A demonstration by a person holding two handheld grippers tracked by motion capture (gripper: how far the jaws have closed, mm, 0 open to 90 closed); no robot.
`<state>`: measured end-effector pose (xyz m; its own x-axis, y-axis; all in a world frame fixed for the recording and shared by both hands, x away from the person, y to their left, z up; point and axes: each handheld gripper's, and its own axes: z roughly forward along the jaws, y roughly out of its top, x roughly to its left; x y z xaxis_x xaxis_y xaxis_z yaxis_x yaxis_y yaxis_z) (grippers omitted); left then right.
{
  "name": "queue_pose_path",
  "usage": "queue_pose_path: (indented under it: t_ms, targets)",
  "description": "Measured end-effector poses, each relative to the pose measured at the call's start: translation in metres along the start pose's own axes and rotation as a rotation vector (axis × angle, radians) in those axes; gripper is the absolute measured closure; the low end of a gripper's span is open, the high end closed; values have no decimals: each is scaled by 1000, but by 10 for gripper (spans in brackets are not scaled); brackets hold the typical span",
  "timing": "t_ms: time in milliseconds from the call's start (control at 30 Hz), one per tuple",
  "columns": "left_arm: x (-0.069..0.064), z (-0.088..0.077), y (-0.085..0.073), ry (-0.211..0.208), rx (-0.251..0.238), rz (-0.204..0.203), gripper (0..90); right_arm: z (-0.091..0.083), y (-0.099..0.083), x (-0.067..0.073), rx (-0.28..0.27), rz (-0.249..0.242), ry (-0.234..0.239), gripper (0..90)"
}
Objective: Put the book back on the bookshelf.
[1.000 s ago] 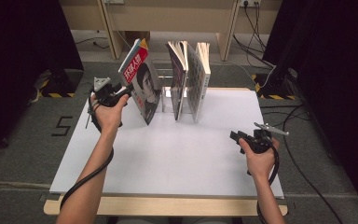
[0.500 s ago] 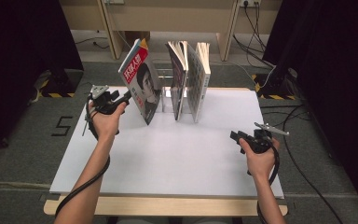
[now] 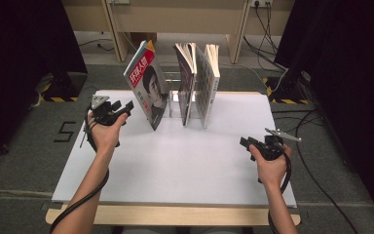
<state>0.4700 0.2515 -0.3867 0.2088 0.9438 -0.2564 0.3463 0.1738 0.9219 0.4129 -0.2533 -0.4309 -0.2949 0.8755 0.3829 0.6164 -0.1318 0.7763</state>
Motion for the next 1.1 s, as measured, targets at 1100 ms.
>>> queue_pose_path:
  t_ms: [1100]
  targets:
    - [15, -27, -24, -11, 33, -12, 428, 2, -1, 1, 6, 0, 0, 593]
